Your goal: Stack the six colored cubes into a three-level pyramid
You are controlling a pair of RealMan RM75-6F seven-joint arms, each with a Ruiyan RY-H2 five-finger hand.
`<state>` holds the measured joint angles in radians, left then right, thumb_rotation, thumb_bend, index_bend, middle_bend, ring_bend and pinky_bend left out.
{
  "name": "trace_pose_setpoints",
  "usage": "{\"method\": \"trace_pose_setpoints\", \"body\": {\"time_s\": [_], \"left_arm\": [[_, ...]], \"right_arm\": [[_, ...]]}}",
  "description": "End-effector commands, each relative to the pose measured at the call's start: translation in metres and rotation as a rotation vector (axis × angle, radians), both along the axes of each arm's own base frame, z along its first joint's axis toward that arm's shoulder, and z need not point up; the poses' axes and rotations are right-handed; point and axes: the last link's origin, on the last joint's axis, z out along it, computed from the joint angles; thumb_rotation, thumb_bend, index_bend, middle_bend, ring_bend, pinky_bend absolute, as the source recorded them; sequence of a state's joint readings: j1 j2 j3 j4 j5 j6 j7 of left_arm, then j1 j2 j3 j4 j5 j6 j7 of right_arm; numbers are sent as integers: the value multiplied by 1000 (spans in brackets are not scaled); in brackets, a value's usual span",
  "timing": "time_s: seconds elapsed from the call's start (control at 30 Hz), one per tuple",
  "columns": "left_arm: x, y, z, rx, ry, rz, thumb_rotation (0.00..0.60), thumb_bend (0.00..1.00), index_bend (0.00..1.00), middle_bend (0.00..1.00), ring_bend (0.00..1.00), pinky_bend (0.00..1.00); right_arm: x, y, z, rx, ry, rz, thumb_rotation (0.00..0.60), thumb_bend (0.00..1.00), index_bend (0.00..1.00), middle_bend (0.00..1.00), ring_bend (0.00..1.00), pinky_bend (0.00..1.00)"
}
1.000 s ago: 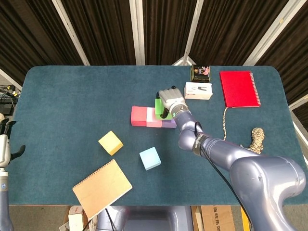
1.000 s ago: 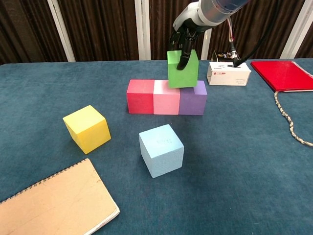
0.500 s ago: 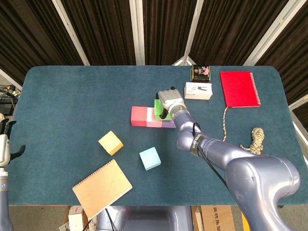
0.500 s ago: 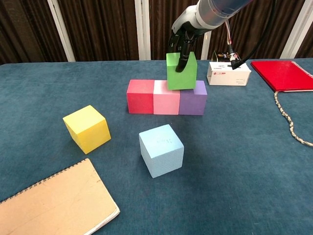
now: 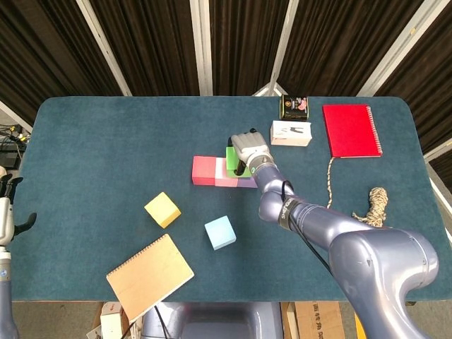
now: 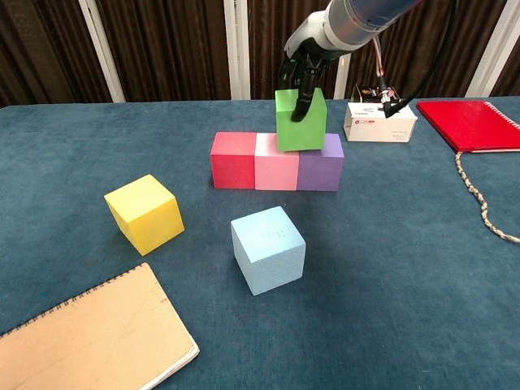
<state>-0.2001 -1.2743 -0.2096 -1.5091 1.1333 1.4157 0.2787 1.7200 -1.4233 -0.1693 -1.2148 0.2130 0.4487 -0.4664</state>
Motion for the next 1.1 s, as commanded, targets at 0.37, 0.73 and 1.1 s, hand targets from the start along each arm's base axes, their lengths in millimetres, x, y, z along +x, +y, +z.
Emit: {"method": "trace_pose_setpoints", "body": {"time_s": [0.37, 0.73, 1.1], "left_arm": [[-1, 0, 0, -1, 1, 2, 600, 307, 179, 85, 0, 0], [-1, 1, -1, -1, 3, 4, 600, 307, 179, 85, 0, 0], [-1, 1, -1, 2, 5, 4, 600, 307, 179, 85, 0, 0]], "right_arm": [[0, -1, -2, 0, -3, -3, 600, 345, 345, 301, 159, 0], [-3, -2, -2, 3, 2, -9, 600, 344, 335, 289, 147, 0], [-4, -2, 0, 6, 9, -15, 600, 344, 335, 289, 142, 0]]}}
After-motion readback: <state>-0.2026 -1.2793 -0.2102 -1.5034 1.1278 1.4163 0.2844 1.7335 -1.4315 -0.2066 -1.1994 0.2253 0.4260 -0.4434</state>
